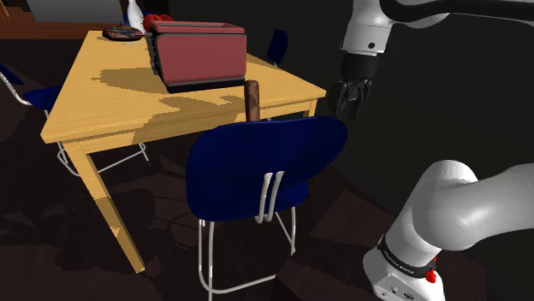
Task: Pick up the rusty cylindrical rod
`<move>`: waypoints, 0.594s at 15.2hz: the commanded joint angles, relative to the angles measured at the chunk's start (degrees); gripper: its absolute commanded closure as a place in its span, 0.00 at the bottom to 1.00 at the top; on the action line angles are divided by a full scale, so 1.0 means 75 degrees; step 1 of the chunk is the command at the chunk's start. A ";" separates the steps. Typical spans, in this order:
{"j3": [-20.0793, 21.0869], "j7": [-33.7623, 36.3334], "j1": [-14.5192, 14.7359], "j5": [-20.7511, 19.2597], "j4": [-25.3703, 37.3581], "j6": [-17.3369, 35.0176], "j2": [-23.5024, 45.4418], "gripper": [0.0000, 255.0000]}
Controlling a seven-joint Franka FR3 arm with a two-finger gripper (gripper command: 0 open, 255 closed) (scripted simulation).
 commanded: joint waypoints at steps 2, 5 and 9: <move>0.0162 0.0240 -0.0022 0.0037 0.0005 0.0274 0.0163 0.00; 0.0638 0.0959 -0.0115 0.0089 0.0099 0.1070 0.0717 0.00; 0.1238 0.1950 -0.0295 -0.0011 0.0406 0.2037 0.1585 0.00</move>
